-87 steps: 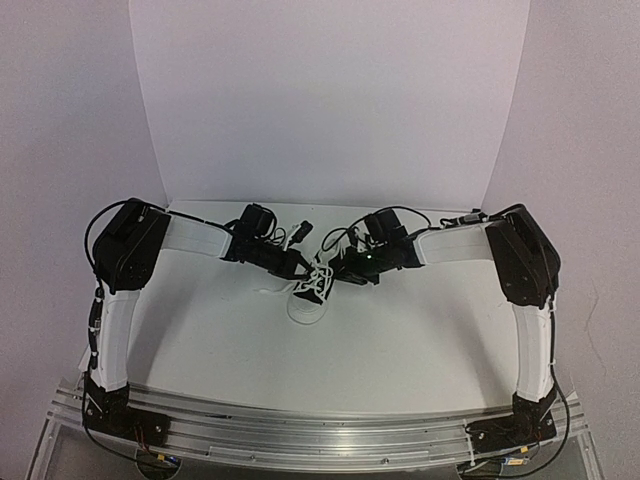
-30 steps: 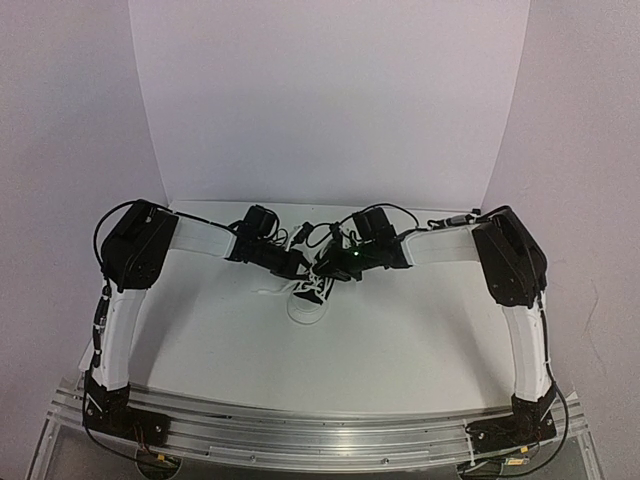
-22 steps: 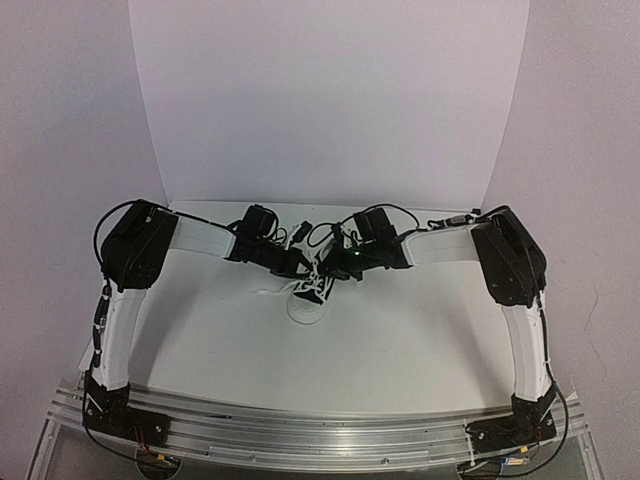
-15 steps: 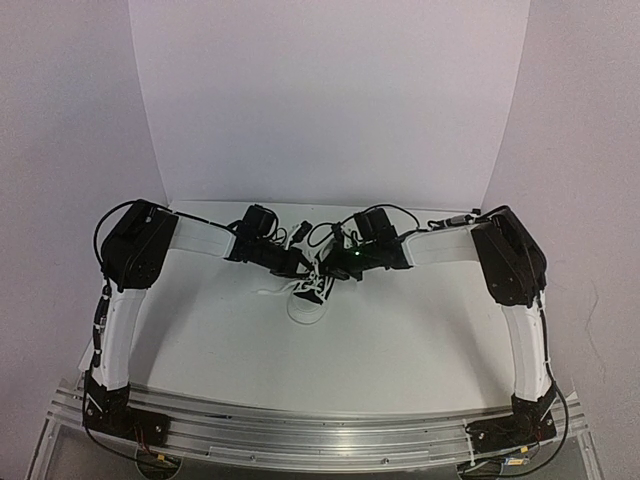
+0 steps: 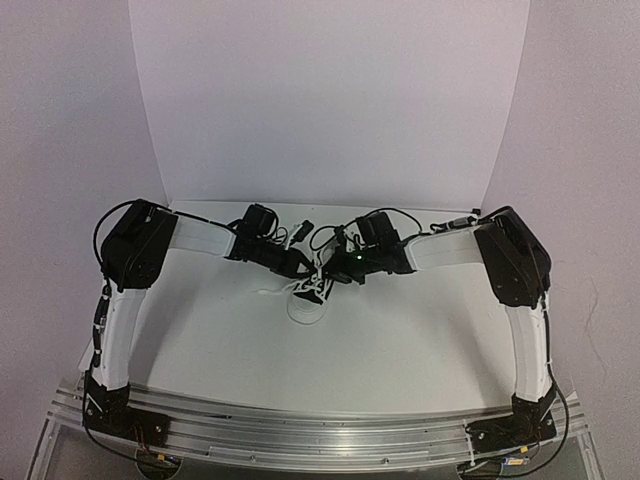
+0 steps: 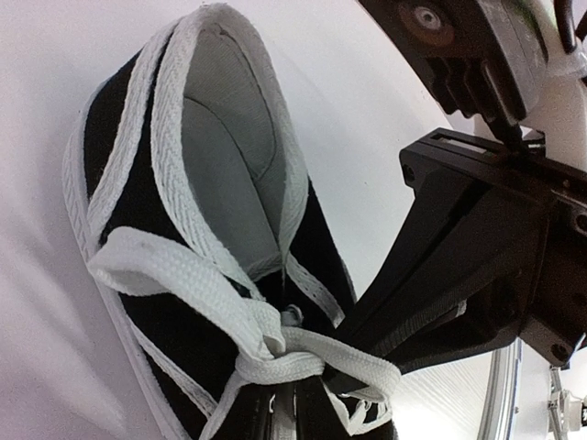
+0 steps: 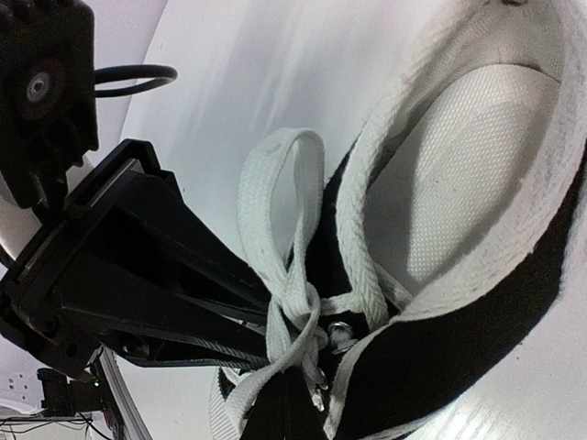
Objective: Tie the shoes
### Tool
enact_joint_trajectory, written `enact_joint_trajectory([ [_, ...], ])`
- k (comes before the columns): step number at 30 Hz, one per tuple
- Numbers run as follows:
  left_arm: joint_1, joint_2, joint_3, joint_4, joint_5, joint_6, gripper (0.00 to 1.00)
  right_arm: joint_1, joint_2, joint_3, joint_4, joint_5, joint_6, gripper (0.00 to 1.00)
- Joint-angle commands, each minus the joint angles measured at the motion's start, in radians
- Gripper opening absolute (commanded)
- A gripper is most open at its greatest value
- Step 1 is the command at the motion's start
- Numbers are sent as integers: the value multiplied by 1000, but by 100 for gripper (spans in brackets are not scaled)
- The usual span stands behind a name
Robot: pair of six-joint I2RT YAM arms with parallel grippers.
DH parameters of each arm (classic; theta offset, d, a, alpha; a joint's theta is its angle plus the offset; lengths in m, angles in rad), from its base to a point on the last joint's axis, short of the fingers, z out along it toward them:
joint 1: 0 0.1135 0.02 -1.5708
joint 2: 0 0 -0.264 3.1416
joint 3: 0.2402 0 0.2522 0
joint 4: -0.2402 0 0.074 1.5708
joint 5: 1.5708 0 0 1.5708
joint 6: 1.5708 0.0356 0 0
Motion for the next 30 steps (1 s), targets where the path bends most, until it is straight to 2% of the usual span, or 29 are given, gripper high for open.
enact_joint_trajectory([
  [1,1,-12,69,-32,26,41,20,-6,-73,-12,11,40,-7,0],
  [10,17,-42,99,-138,31,70,24,-9,-63,-19,-14,59,0,0],
  [16,35,-73,126,-212,38,90,34,-13,-61,-22,-26,63,-9,0],
  [22,46,-92,170,-170,47,59,50,-13,-48,-7,-30,54,-16,0],
  [28,46,-30,226,-100,-28,-37,56,-13,-40,2,-31,47,-14,0],
  [30,35,-4,253,-98,-55,-29,56,-13,-39,2,-32,45,-13,0],
])
